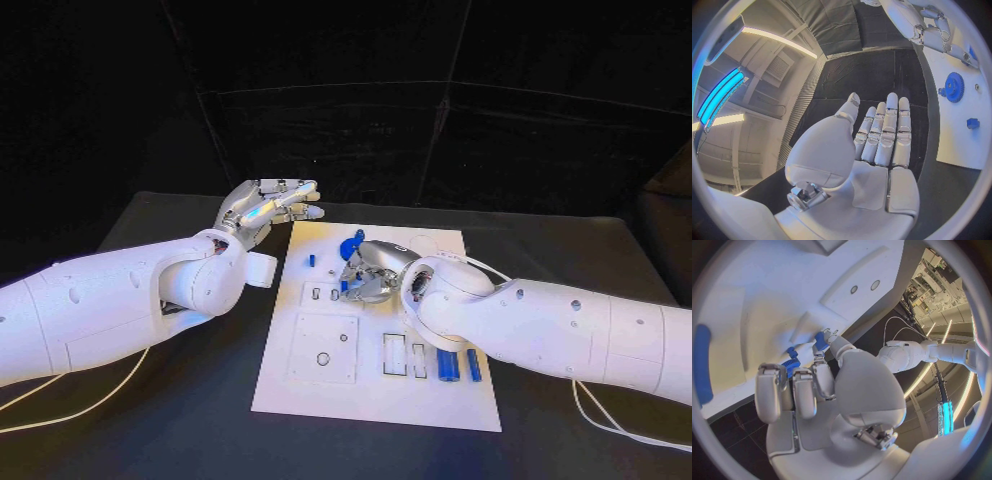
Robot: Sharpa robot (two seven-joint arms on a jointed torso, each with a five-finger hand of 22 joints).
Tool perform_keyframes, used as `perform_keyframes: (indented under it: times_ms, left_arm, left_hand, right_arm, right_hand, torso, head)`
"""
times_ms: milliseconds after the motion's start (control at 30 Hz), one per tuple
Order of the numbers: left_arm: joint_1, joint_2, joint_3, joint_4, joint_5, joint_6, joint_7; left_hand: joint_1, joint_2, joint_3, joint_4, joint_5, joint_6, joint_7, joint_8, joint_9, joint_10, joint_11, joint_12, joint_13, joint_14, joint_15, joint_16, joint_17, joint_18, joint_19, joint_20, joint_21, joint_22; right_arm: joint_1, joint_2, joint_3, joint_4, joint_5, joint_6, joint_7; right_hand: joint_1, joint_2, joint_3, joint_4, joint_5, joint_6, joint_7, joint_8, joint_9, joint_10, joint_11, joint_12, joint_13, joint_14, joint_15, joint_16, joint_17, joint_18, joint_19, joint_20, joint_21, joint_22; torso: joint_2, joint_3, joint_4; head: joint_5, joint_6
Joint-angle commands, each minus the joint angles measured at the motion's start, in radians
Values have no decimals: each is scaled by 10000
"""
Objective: Assemble the parts on the task board
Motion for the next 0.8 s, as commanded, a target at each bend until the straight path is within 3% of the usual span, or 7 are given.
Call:
perform_keyframes:
  times_ms: [33, 800]
  left_arm:
    - [20, 12, 10, 18, -47, 86, 72]
    - [18, 39, 9, -23, -47, 118, 52]
  left_hand:
    - [-25, 30, 19, -51, -53, 48, 43, 12, 0, 72, -18, -10, -1, 61, 23, -66, 10, 138, 77, -7, -54, -12]
    - [-30, 23, 16, -64, -53, 29, 52, -2, -5, 56, -11, -27, -5, 65, 25, -79, 13, 137, 84, -8, -64, -15]
  right_arm:
    - [9, 14, -3, -22, -292, 397, -91]
    - [-39, 100, -4, -46, -827, 941, -327]
  right_hand:
    - [6, -52, 46, -34, -19, 187, -86, 20, 4, -75, 10, -33, -6, 1054, -36, 48, 2611, -87, 320, -30, -33, 790]
    - [-58, -276, 52, -103, -155, 133, -32, -128, -6, -153, 53, -136, -105, 1038, -6, 16, 2541, -68, 277, -5, -83, 688]
  torso:
    - [-8, -1, 12]
    - [-6, -3, 12]
  head:
    - [-14, -10]
    - [-59, 27]
